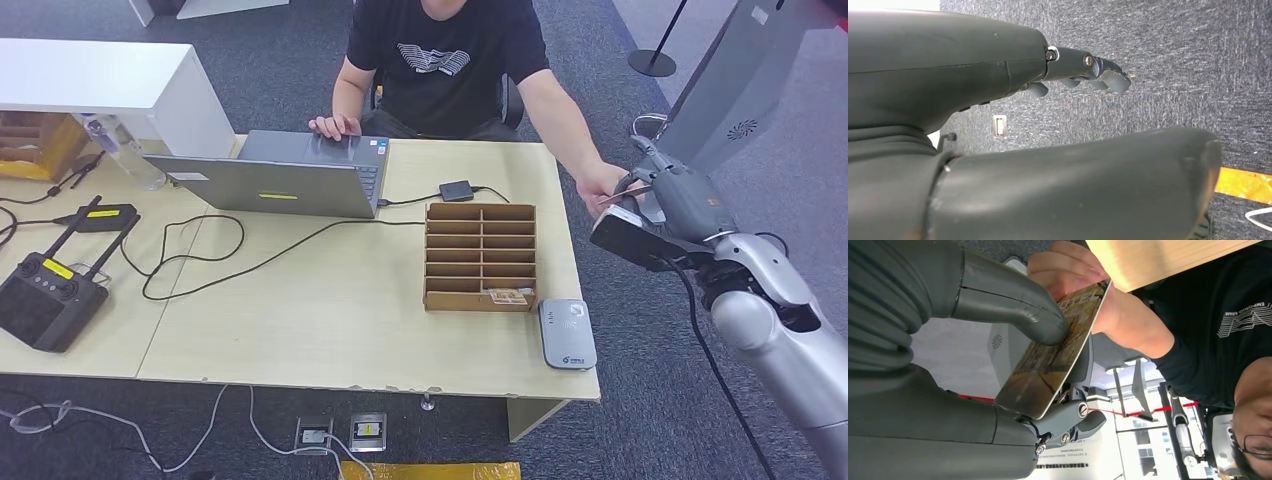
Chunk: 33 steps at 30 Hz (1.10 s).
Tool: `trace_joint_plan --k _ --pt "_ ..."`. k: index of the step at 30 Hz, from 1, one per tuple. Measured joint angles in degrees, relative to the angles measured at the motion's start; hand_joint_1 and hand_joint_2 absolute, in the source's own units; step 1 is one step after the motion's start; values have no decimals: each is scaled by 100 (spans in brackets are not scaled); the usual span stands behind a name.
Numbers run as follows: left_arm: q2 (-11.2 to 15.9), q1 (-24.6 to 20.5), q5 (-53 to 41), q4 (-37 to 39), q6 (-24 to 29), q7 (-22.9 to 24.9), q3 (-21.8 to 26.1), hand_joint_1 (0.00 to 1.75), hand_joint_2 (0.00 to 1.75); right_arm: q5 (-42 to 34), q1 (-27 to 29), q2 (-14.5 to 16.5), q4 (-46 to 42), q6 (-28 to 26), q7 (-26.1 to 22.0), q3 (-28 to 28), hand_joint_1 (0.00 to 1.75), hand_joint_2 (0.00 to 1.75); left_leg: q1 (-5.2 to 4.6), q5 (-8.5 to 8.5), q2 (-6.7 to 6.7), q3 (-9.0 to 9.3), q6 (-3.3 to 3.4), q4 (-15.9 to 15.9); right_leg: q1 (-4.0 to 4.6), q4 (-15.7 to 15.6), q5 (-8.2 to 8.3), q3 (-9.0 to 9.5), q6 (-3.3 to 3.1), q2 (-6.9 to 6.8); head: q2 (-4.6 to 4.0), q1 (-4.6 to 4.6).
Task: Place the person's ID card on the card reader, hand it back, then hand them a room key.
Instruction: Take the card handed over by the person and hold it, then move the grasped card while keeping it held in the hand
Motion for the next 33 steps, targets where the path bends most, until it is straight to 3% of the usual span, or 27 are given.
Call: trace_joint_plan --k 13,33 --pt "-57 9 21 0 -8 31 0 0 0 7 -76 149 360 -14 -33 116 175 175 0 0 0 3 0 0 0 0 0 -2 0 0 0 1" --pt "-62 17 47 0 14 92 0 0 0 -37 671 150 838 -137 -32 116 175 175 0 -1 10 6 0 0 0 -1 0 -2 0 13 0 1"
